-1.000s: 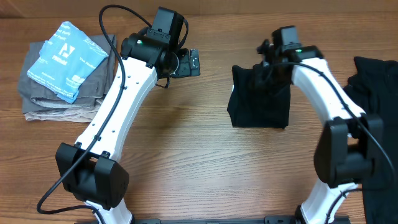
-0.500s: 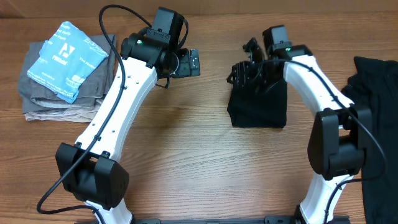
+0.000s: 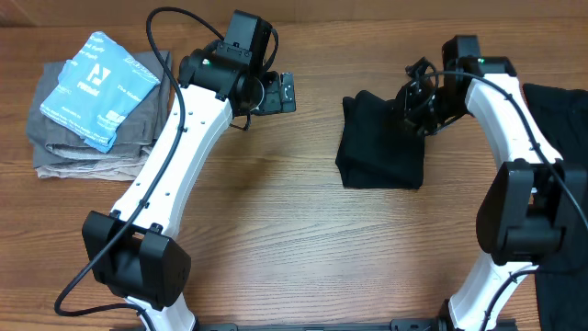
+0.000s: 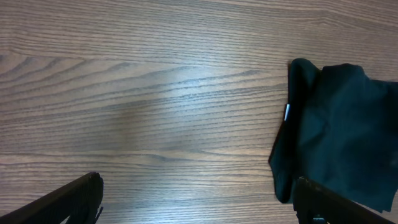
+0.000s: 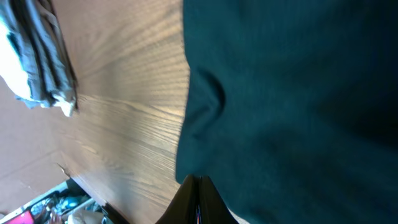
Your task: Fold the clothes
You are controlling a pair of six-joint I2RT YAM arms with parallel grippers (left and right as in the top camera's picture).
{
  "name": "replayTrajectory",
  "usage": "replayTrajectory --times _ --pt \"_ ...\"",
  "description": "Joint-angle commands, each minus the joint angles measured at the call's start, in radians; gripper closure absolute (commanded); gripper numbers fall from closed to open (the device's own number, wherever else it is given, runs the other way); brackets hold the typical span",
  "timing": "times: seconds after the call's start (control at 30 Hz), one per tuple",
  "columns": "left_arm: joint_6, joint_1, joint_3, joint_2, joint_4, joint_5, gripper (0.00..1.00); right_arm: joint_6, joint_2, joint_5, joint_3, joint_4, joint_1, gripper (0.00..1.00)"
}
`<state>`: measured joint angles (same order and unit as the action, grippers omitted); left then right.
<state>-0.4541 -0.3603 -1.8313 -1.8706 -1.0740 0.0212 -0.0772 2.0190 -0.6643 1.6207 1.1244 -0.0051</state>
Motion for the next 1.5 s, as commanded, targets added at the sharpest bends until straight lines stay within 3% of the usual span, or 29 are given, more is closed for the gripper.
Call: replayTrajectory --times 0.0,0.5,0.73,0.87,1.27,1.47 --pt "-0.003 -0.006 -0.004 -0.006 0.001 -0.006 0.00 0.004 -0.031 0.003 -0.084 -0.032 0.030 0.96" --pt "-0.003 -0.006 -0.004 -0.006 0.001 -0.006 0.00 -0.039 -0.030 -0.045 -0.481 -0.484 0.064 0.96" --pt "-0.003 -0.006 -0.004 -0.006 0.001 -0.006 0.00 -0.051 -0.085 -0.277 -0.372 -0.469 0.056 0.96" --pt "-0.003 -0.006 -0.004 -0.006 0.001 -0.006 0.00 -0.058 -0.130 -0.275 -0.266 -0.426 0.047 0.96" --pt "-0.003 -0.006 -0.004 -0.006 0.001 -0.006 0.00 -0.121 -0.111 0.122 -0.214 -0.482 0.095 0.96" --pt "-0.003 -0.006 -0.004 -0.006 0.001 -0.006 0.00 -0.141 -0.033 0.158 -0.214 -0.583 0.123 0.96"
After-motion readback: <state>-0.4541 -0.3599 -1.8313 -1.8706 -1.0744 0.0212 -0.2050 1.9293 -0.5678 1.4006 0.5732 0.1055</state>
